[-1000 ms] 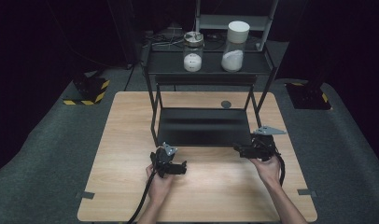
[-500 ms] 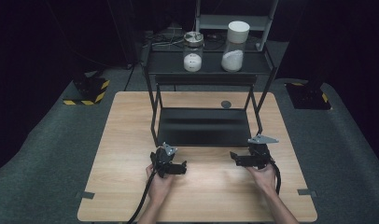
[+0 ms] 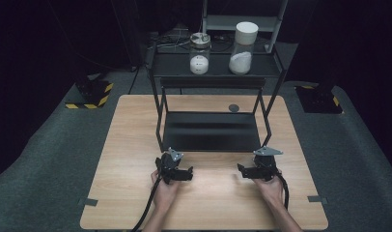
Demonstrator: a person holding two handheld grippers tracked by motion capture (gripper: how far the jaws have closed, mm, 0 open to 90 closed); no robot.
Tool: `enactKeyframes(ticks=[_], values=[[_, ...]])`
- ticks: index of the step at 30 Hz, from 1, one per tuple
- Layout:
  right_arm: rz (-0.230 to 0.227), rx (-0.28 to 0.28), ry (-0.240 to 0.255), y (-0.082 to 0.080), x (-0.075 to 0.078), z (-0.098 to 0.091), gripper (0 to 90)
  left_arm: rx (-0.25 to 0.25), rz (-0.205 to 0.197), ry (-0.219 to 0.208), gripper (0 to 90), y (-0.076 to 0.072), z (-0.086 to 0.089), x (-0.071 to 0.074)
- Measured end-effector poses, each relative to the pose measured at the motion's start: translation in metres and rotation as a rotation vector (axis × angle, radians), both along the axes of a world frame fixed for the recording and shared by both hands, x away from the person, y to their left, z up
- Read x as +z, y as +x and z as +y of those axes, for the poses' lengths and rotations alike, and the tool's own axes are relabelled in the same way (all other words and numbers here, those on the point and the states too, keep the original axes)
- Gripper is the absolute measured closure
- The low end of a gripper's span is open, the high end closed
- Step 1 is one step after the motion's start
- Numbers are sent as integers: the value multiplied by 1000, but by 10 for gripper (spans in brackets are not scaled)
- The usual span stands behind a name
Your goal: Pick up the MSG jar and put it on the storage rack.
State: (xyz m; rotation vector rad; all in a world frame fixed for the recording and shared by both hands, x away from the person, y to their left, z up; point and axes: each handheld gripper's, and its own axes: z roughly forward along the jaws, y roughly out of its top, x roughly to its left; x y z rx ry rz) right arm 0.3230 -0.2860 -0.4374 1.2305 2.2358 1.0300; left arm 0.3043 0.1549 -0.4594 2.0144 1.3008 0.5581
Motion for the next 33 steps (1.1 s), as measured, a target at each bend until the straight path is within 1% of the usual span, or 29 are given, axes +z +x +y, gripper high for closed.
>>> enactKeyframes(ticks=[8, 9, 12, 14, 15, 29, 33], values=[[6, -22, -23, -2, -8, 3, 67, 0, 0, 0, 22, 0, 0, 0], [13, -25, -35, -2, -9, 5, 57, 0, 0, 0, 22, 0, 0, 0], [12, -27, -43, -3, -11, 6, 58, 0, 0, 0, 22, 0, 0, 0], [14, -28, -56, -3, -14, 8, 54, 0, 0, 0, 22, 0, 0, 0], [6, -29, -54, -5, -16, 8, 55, 0, 0, 0, 22, 0, 0, 0], [8, -38, -54, -6, -16, 9, 51, -4, 0, 3, 15, 0, 0, 0], [10, -40, -57, -6, -16, 11, 30, -4, 1, 3, 15, 0, 0, 0]])
